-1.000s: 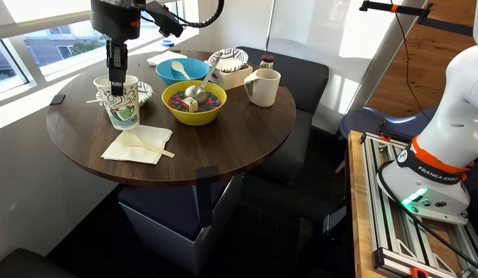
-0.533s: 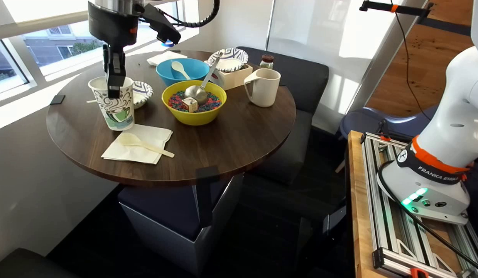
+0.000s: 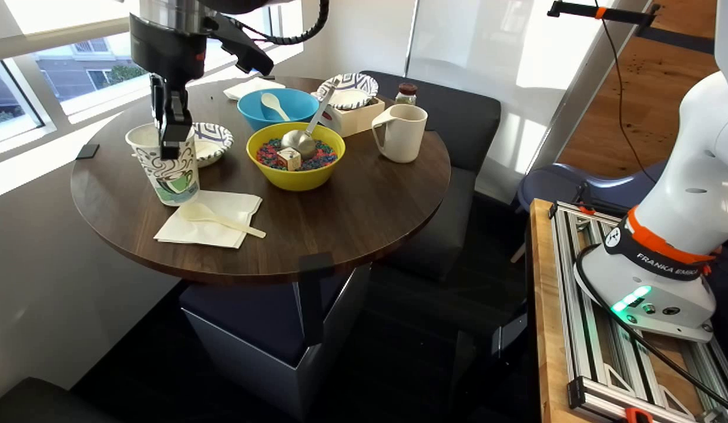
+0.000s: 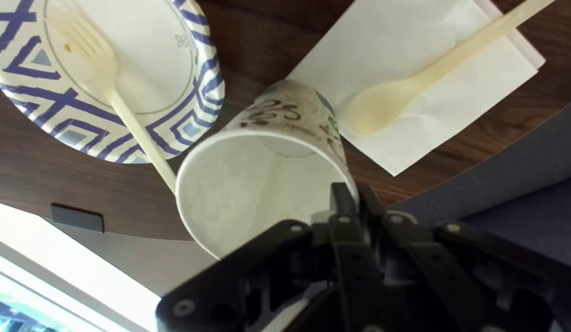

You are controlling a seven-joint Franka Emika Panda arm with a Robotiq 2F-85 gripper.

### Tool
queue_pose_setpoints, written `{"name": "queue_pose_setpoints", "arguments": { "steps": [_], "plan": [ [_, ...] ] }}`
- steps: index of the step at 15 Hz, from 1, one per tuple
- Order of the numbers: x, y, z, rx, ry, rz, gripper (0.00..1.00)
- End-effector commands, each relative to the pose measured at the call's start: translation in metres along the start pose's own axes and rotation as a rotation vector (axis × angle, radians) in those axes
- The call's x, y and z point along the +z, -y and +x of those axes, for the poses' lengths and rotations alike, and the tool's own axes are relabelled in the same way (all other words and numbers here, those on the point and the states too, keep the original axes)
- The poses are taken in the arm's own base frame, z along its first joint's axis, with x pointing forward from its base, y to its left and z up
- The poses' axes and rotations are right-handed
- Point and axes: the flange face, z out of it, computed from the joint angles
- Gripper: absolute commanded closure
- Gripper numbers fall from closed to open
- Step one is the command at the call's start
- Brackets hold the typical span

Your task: Pour the contents from the cup into the yellow bowl

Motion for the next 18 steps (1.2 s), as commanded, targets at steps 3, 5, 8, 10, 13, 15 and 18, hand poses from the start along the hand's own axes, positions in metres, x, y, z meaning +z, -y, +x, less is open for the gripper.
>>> {"name": "queue_pose_setpoints", "arguments": {
  "steps": [3,5,8,10,13,15,18],
  "plan": [
    [-0.04,0.001,0.025,-0.079,-0.025,-0.011,0.44],
    [-0.083,0.005,0.029,0.021,0.044,0.007,0.28],
    [-0.162,0.0,0.009,0.186,0.129,0.015,0.06],
    [-0.215,-0.011,-0.014,0.288,0.16,-0.018,0.0],
    [-0.304,-0.021,-0.054,0.439,0.181,-0.089,0.0],
    [-0.36,-0.015,-0.084,0.552,0.18,-0.113,0.0],
    [-0.367,-0.021,-0.082,0.518,0.15,-0.108,0.0]
  ]
}}
